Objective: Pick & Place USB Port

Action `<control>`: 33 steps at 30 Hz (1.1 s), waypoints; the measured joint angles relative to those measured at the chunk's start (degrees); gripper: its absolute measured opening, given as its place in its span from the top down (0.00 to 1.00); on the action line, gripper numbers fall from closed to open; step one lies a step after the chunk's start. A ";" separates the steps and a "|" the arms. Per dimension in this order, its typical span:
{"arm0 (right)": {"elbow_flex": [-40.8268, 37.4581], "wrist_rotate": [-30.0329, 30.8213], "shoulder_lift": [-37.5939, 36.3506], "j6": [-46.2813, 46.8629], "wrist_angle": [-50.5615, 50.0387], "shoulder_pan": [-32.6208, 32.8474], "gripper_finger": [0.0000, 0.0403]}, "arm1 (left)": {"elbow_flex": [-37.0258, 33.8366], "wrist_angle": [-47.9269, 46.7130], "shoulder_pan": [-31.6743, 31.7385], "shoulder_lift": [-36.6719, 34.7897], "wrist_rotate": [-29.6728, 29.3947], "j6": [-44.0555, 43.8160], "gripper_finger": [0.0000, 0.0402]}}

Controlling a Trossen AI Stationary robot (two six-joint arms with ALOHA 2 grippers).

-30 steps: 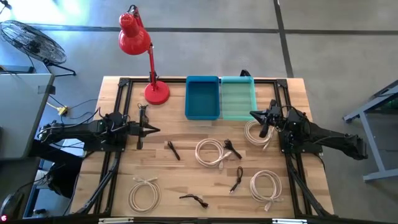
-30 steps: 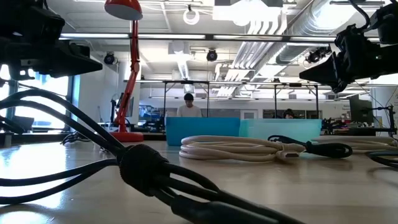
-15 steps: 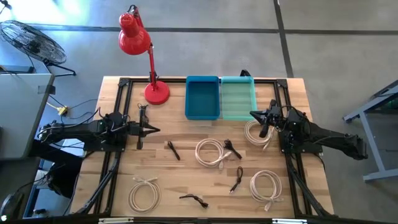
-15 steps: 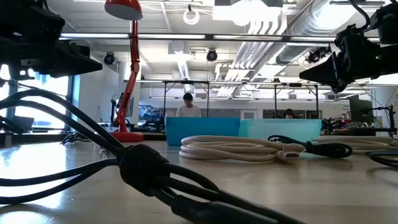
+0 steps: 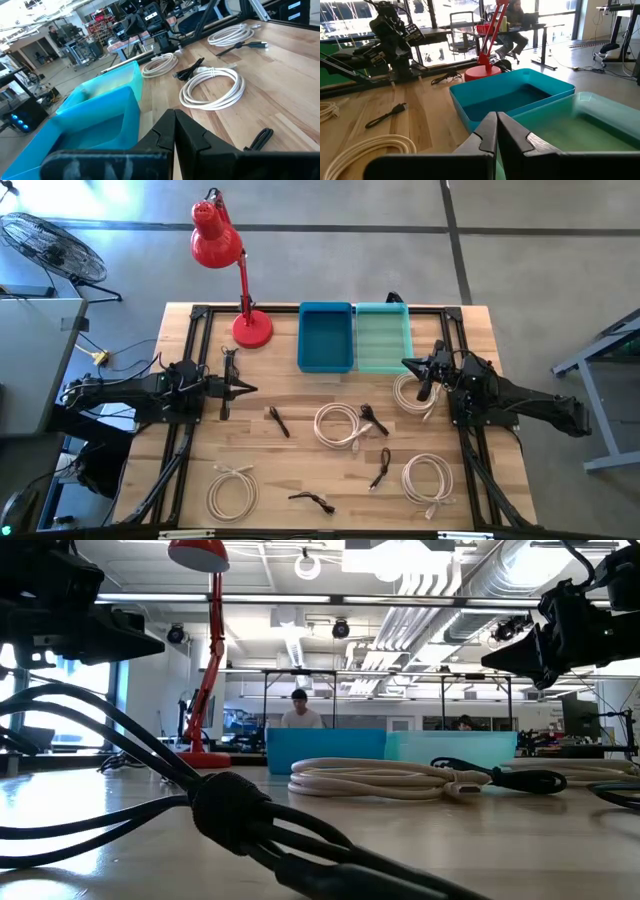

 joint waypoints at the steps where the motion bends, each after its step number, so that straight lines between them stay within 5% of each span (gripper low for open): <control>1: -0.01 -0.02 -0.01 0.01 0.01 -0.01 0.99 | 0.00 0.01 0.00 -0.01 0.01 0.00 1.00; 10: -0.01 -0.01 -0.02 0.01 0.01 0.00 0.99 | 0.00 1.40 -0.01 0.02 -3.59 9.34 1.00; 25: -0.01 -0.58 -0.02 -0.35 0.53 -0.01 0.99 | 0.00 1.45 -0.02 0.01 -3.60 9.46 1.00; 33: 0.64 -2.91 0.00 -4.89 -2.02 0.04 0.99 | 0.00 1.66 -0.02 0.01 -1.38 -1.46 1.00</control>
